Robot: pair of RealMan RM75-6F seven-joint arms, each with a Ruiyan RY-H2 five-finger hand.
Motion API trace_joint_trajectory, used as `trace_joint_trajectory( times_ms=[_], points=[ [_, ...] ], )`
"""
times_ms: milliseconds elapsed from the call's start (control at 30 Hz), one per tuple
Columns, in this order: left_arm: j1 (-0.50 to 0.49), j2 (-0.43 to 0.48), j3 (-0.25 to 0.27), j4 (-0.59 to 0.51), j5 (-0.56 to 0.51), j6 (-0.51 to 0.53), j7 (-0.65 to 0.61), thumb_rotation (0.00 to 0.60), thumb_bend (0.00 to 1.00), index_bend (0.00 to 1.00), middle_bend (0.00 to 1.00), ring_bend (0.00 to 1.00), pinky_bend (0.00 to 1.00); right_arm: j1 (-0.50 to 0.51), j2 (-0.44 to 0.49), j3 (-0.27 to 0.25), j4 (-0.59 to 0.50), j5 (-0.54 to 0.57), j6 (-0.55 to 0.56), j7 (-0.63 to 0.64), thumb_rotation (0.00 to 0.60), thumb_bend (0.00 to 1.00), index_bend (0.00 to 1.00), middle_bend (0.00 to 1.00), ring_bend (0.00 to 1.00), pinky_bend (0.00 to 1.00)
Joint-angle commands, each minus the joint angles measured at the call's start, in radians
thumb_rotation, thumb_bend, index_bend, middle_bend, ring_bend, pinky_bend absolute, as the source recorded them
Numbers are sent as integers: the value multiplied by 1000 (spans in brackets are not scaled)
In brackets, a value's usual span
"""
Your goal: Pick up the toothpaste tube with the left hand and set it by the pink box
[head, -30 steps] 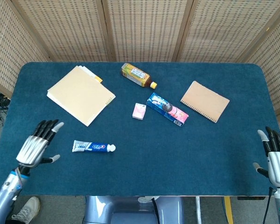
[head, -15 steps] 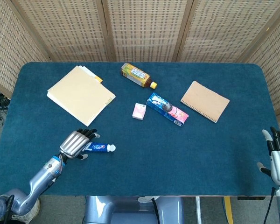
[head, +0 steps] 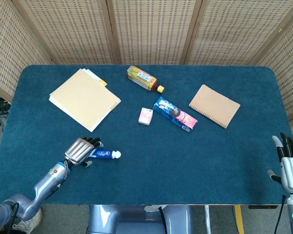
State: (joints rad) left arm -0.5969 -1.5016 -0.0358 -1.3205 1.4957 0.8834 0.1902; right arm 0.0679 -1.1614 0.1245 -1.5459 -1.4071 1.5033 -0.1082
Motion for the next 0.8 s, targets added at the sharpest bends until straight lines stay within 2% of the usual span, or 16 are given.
trace_joint_trajectory(
  times_ms=[33,200,333,600,800],
  points=[
    [-5,-5,2,8,-6,-2,-1,600,223,305,250,309,389,-1,1,1,1,2,0,2,600,0,0,0,0,0],
    [-17,-13,2,18,-18,-9,-7,600,229,317,265,327,426,-1,4,2,0,4,-4,19,600,0,0,0,0,0],
    [-25,-14,7,23,-24,-15,-4,600,263,367,319,375,463,-1,5,2,2,6,-4,19,600,0,0,0,0,0],
    [-31,-19,17,28,-51,-28,18,600,276,414,345,394,477,-2,7,4,2,9,-4,25,600,0,0,0,0,0],
    [-24,-29,17,36,-55,-1,4,600,449,553,464,464,544,-2,8,4,0,10,-5,25,600,0,0,0,0,0]
  ],
)
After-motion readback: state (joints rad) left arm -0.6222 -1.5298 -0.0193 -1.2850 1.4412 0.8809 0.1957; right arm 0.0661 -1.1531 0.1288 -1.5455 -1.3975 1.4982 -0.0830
